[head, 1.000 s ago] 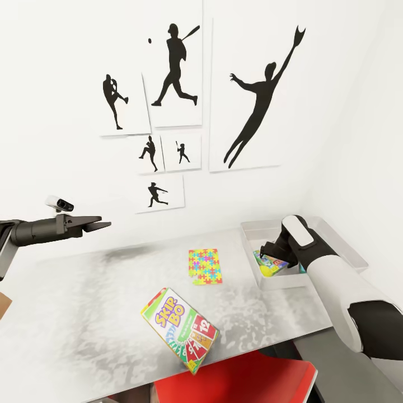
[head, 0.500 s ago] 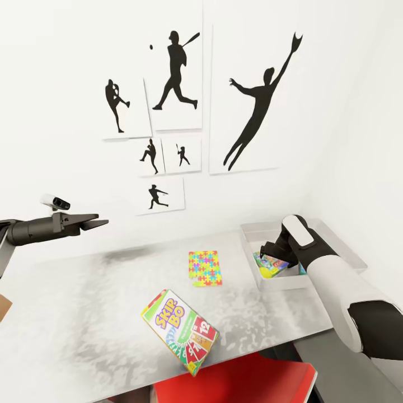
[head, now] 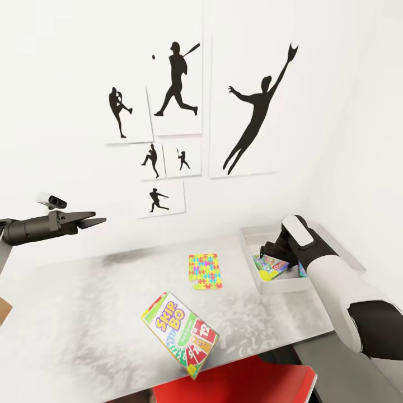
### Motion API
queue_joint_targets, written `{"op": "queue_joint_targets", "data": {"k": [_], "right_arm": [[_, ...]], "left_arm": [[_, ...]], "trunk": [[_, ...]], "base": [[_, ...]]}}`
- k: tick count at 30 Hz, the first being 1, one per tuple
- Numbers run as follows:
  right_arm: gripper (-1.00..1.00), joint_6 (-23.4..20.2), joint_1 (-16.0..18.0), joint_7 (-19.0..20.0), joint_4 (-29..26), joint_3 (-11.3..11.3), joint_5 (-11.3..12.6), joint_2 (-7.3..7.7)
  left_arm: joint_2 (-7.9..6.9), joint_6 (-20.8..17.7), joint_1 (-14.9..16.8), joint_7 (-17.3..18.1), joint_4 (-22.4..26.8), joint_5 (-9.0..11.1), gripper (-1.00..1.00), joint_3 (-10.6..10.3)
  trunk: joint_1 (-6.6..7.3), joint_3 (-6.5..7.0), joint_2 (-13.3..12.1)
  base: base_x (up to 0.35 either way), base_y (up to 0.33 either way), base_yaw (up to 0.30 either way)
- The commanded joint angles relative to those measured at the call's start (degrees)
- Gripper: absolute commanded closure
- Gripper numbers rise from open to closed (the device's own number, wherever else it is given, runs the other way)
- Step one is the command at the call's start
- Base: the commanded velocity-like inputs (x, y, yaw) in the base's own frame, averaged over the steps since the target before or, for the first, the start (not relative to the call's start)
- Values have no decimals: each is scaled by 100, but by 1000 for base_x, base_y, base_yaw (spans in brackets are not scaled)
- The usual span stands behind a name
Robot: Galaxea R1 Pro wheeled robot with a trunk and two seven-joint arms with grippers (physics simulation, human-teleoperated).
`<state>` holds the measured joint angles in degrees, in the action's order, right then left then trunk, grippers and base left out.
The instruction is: Put all the toys in the child's room - the three board games (two on the bed and one on the table), the two jigsaw puzzles on the table, and the tennis ball on the table - inside the toy box on the table in the child's room.
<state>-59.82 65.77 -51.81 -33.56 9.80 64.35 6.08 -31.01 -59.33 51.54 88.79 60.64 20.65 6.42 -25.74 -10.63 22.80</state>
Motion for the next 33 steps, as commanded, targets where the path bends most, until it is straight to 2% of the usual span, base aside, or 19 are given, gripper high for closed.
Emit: {"op": "queue_joint_targets", "data": {"k": [1,12,20,24,29,33], "right_arm": [[-100,-18,6,-50,-7,40,60,10],[-100,-18,-3,-64,-129,24,70,30],[-100,-18,-104,-57,-1145,19,145,109],[-100,-18,-334,-51,-1707,11,334,123],[-100,-18,-632,-55,-2487,12,701,159],[-100,-18,-915,-60,-3230,13,960,278]], "left_arm": [[-2,-61,5,21,1,0,-100,-2],[-6,-54,5,21,-6,-14,-100,-1],[-66,-46,0,23,-21,-24,-100,4],[-148,-35,-8,24,-49,-29,-100,13],[-249,-9,-33,20,-80,-36,-100,16],[-347,60,-72,19,-114,-41,-100,17]], "trunk": [[-4,-3,12],[-4,98,12],[-4,172,12],[-4,209,12],[-4,255,12],[-4,292,12]], "base": [[0,0,0],[0,0,0],[0,0,0],[0,0,0],[-10,0,0],[-62,0,0]]}}
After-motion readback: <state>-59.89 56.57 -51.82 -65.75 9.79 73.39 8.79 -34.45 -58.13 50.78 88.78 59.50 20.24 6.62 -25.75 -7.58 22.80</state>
